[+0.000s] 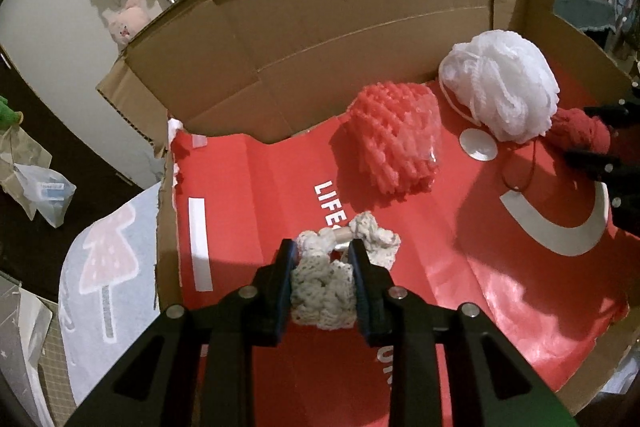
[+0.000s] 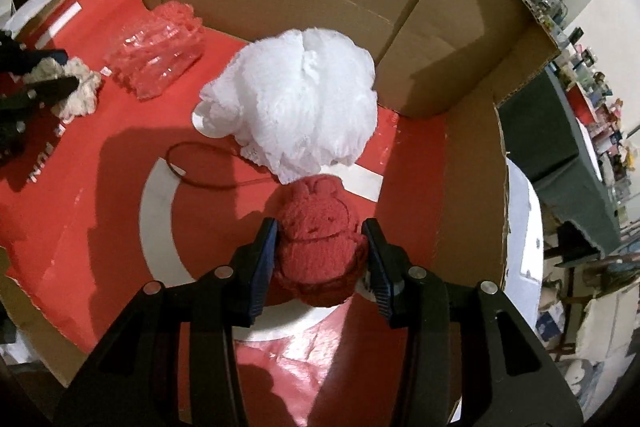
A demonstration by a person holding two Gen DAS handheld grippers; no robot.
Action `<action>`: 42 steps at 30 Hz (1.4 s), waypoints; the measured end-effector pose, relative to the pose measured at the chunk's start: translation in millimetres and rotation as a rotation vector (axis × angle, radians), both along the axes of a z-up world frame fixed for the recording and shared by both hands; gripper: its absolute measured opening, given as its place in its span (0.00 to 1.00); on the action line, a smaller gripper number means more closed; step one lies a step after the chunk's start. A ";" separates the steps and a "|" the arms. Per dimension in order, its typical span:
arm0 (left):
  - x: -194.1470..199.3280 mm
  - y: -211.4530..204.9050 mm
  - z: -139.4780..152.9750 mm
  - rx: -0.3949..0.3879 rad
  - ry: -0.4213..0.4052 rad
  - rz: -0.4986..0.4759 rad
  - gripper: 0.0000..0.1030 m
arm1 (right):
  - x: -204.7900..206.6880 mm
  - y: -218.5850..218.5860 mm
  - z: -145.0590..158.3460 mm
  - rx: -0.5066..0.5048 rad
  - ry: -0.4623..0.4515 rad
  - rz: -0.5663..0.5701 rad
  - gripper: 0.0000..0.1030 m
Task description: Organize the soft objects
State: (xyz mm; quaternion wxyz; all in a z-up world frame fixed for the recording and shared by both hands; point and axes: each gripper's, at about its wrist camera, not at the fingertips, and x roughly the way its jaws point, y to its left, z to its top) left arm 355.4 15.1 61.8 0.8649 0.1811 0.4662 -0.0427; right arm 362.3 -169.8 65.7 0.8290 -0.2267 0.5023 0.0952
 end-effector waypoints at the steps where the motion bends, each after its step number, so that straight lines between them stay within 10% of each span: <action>1: 0.2 0.3 -0.3 0.000 -0.001 0.000 0.29 | -0.1 -0.3 -1.3 -0.004 0.002 0.001 0.40; 29: -12.3 5.2 12.2 -0.075 -0.053 -0.015 0.68 | -2.5 2.5 9.8 -0.013 -0.066 0.017 0.66; 42: -80.3 9.3 78.7 -0.256 -0.212 -0.023 0.88 | -49.3 -1.3 67.7 0.065 -0.160 0.004 0.73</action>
